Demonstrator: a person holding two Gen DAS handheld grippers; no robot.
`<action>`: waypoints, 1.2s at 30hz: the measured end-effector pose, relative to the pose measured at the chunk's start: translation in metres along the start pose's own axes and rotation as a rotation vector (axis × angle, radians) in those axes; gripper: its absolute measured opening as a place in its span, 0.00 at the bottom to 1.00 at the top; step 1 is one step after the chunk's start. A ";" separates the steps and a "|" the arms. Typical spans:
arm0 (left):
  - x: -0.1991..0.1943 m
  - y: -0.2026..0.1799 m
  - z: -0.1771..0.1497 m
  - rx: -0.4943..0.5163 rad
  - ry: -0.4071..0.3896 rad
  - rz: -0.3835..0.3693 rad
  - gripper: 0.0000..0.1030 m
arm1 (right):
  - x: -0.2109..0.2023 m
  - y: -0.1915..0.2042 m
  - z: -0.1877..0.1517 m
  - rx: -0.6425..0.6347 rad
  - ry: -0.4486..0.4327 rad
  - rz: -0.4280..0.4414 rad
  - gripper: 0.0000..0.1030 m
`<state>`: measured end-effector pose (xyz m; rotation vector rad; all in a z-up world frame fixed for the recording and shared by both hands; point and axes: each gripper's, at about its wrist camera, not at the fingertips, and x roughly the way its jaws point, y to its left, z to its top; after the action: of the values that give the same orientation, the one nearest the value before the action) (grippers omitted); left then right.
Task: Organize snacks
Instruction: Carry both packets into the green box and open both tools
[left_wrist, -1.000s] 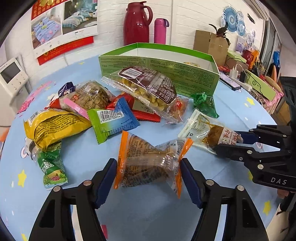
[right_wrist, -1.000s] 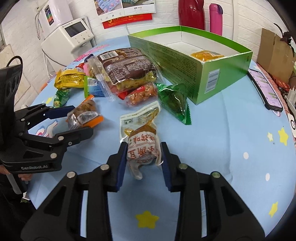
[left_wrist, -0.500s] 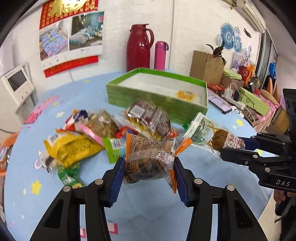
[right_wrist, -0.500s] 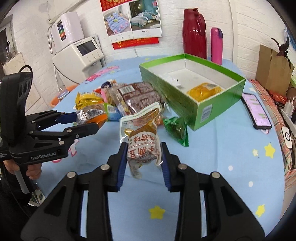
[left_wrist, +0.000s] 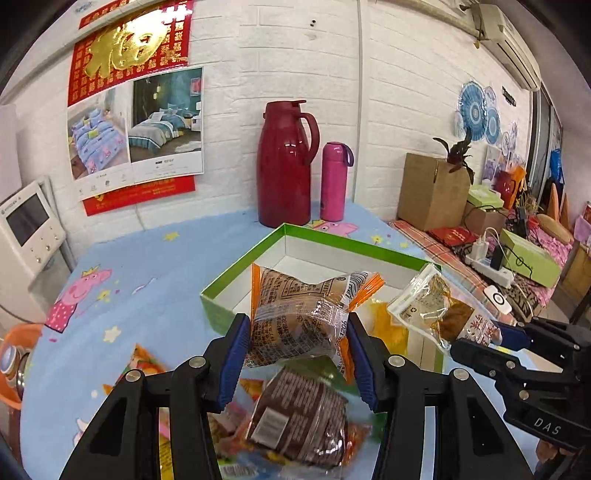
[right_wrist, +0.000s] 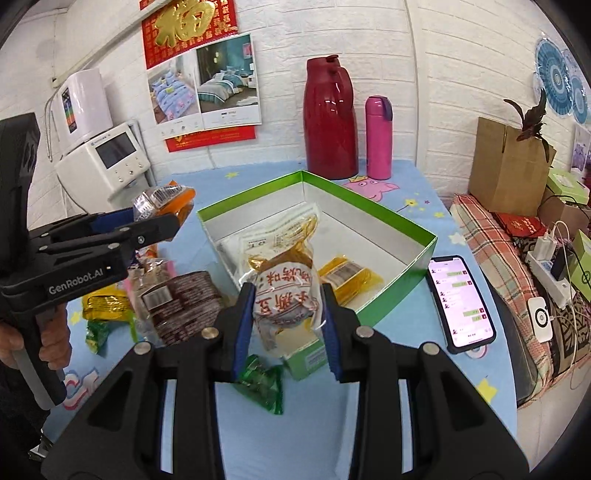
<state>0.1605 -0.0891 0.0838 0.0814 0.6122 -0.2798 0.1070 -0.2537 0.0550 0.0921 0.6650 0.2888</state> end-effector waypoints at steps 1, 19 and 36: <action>0.007 -0.001 0.004 0.001 0.001 0.005 0.51 | 0.006 -0.003 0.003 -0.001 0.004 -0.007 0.35; 0.087 -0.002 0.024 0.025 0.045 0.050 0.52 | 0.087 -0.028 0.018 -0.001 0.106 -0.029 0.35; 0.048 0.003 0.021 0.008 -0.048 0.090 1.00 | 0.055 -0.021 0.016 -0.015 0.018 -0.030 0.81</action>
<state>0.2112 -0.1007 0.0734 0.1091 0.5581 -0.1966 0.1630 -0.2578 0.0306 0.0649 0.6809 0.2657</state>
